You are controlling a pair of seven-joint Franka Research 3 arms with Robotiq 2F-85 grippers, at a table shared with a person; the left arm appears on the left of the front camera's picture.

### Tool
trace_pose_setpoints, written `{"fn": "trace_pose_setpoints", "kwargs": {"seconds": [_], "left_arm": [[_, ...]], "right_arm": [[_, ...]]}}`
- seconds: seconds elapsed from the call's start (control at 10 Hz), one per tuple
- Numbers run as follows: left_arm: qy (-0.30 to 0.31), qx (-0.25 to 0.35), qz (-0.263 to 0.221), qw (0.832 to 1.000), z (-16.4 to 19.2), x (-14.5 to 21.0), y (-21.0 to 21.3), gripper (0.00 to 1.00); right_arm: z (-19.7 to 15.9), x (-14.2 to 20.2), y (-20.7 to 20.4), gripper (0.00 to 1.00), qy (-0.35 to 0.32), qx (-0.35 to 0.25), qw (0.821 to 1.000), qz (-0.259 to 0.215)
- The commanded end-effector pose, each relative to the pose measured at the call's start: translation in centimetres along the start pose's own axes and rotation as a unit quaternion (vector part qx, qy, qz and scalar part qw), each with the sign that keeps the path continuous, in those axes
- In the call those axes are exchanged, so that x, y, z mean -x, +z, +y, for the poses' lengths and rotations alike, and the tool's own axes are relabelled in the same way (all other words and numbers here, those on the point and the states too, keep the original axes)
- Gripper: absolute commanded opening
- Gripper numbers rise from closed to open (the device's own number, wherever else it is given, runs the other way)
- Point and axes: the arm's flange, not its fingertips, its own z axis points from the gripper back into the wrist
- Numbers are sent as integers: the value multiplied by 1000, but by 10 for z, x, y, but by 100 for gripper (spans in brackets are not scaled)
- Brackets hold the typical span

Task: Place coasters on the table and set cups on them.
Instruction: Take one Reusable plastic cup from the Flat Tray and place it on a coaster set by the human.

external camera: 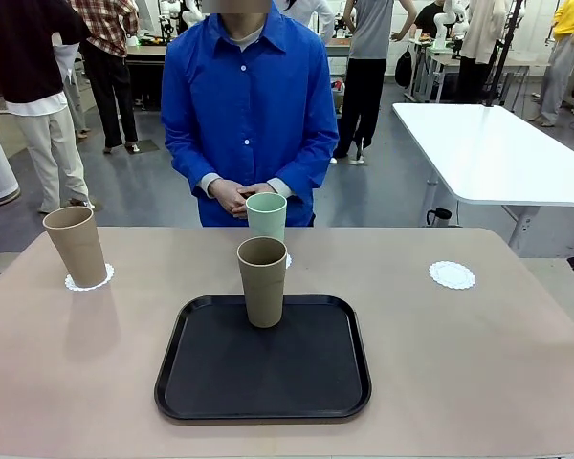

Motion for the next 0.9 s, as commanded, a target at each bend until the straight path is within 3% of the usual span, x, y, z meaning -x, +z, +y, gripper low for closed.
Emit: {"fn": "trace_pose_setpoints", "kwargs": {"seconds": [0.0,0.4,0.6,0.8], "left_arm": [[7,-7,-3,1000,-5,0,0,100],[7,-7,-3,1000,-5,0,0,100],[7,-7,-3,1000,-5,0,0,100],[7,-7,-3,1000,-5,0,0,100]], "right_arm": [[0,1,-1,100,2,-5,1000,0],[0,0,0,100,0,0,1000,0],[52,-24,-31,100,74,81,989,96],[109,-65,-72,100,147,195,963,113]]}}
